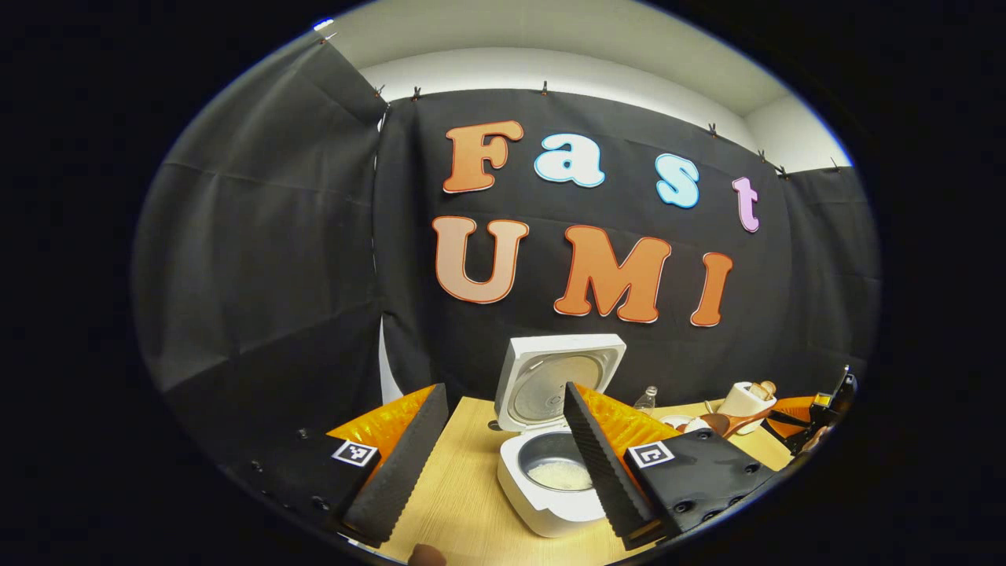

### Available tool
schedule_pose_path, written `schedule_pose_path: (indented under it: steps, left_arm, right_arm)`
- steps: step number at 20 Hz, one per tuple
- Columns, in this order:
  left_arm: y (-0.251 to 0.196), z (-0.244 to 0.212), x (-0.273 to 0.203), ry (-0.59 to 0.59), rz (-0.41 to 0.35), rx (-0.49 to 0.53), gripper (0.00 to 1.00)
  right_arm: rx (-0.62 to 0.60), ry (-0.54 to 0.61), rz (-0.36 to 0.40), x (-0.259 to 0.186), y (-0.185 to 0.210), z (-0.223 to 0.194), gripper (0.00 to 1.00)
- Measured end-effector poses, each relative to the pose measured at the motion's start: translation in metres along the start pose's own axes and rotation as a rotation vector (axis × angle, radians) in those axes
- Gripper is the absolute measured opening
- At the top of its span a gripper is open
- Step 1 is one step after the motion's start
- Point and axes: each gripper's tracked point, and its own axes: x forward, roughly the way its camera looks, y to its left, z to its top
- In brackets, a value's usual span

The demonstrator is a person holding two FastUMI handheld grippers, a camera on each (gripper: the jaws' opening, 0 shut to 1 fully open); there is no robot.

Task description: Close the left gripper, press the button to open the rice cooker; take a wooden spoon from the chopstick holder with the right hand, scoop a spoonful of rice and pour it into the rice cooker, then put the wooden spoon back into the chopstick holder.

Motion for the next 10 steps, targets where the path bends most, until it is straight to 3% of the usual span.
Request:
schedule_pose_path:
  steps: [6,10]
  left_arm:
    - [0.022,0.001,-0.004,-0.004,0.04,0.01,1.0]
    - [0.038,0.001,-0.005,0.0,0.06,0.007,1.0]
  right_arm:
    - [-0.108,0.041,0.025,0.055,0.024,-0.031,0.06]
    - [-0.249,0.055,0.021,0.079,0.041,-0.049,0.06]
